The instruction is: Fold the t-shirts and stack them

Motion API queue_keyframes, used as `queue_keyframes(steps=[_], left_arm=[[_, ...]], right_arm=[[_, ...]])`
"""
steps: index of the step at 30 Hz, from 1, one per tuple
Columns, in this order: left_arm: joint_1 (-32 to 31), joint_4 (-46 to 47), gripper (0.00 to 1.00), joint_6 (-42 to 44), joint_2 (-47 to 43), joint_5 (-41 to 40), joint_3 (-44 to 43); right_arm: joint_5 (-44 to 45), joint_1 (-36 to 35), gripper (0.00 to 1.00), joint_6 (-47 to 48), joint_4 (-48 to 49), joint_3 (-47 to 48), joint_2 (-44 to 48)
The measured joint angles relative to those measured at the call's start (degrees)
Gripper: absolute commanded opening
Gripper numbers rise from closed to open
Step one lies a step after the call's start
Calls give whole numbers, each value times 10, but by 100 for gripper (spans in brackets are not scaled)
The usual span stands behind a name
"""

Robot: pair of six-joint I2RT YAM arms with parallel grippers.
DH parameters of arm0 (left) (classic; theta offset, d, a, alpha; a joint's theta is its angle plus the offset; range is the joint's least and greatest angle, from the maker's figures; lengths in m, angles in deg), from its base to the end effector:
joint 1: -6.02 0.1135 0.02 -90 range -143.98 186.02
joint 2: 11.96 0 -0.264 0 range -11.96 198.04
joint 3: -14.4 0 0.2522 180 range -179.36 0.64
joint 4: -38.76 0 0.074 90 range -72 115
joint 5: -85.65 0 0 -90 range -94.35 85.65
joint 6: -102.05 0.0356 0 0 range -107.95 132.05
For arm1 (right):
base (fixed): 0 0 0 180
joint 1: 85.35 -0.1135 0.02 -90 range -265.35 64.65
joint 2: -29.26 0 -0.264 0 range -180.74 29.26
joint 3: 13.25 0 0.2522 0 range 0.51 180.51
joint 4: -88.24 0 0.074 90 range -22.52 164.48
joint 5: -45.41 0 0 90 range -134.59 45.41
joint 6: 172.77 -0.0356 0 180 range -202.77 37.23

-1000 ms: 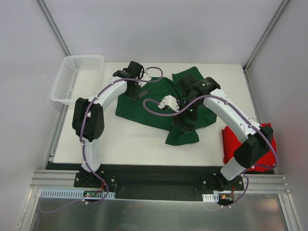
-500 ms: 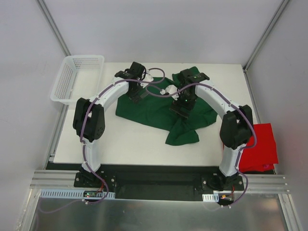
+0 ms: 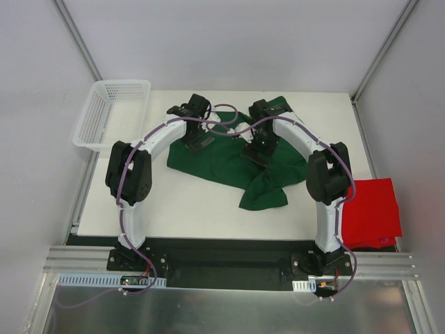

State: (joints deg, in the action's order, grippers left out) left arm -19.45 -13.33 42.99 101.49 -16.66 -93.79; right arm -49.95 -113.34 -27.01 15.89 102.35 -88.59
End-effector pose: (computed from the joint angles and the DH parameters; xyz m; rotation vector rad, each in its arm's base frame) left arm 0.3959 -0.1802 0.2410 1.1412 2.2994 0.3122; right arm 0.3732 0.2021 0.2315 -1.9214 2.1162 0.0371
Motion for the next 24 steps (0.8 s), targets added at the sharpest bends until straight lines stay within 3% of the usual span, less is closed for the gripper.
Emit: queue_keyframes(steps=[24], left_arm=[[0, 1, 99, 0, 0, -4, 0]], right_arm=[[-30, 5, 96, 87, -130, -20, 1]])
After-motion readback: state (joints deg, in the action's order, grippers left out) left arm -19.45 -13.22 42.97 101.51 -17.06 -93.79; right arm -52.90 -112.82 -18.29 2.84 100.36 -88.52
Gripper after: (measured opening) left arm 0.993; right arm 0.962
